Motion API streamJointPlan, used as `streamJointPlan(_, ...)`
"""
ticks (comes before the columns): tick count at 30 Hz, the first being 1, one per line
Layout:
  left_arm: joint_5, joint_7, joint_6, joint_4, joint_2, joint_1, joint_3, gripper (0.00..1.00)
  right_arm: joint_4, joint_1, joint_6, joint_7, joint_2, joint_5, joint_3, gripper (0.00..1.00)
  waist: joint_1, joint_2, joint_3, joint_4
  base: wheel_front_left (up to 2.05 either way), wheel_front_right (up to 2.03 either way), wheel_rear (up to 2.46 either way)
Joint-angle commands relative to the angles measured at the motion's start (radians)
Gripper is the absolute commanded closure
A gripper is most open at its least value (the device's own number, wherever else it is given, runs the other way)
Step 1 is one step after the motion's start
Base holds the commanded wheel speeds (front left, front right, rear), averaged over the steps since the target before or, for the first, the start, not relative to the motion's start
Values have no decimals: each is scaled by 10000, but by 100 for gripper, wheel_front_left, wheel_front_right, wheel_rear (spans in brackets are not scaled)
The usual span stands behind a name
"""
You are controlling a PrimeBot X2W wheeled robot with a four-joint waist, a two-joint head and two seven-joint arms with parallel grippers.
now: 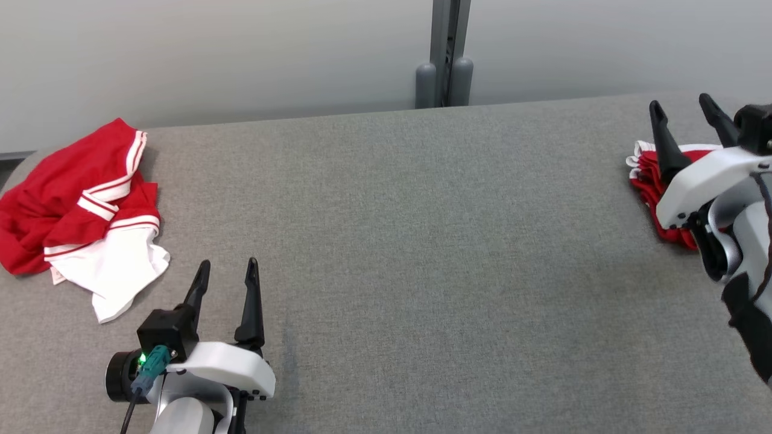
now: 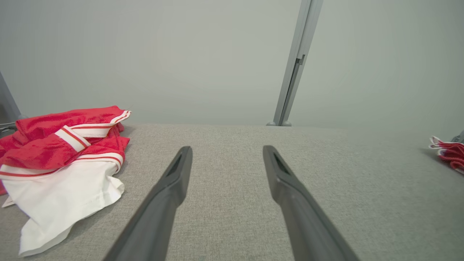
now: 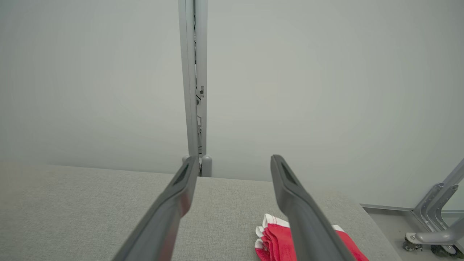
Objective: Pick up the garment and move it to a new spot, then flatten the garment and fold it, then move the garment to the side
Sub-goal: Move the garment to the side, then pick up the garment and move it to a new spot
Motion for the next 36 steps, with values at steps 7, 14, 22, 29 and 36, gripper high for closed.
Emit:
streamJointPlan(7, -202, -47, 196, 8, 8, 798, 238, 0, -2695, 3386, 2, -57, 1038, -1851, -2527, 0, -1, -1, -857, 361, 0, 0, 0)
streamJointPlan(14, -171, -53, 247, -293, -23, 1308, 284, 0, -4835, 5748, 2, -57, 2349, -3547, -4283, 0, -1, -1, -1028, 511, 0, 0, 0)
streamJointPlan(22, -53, -54, 144, -332, -82, 1532, 130, 0, -6830, 7661, 2, 87, 2816, -3976, -4785, 0, -1, -1, -1137, 599, 0, 0, 0)
streamJointPlan(29, 50, -55, 110, -310, -92, 1537, 120, 0, -7416, 8043, 2, 244, 2810, -3573, -4527, 0, -1, -1, -1138, 520, 0, 0, 0)
streamJointPlan(36, 127, -55, 98, -285, -79, 1534, 131, 0, -7544, 8180, 2, 344, 2813, -3477, -4498, 0, -1, -1, -1177, 513, 0, 0, 0)
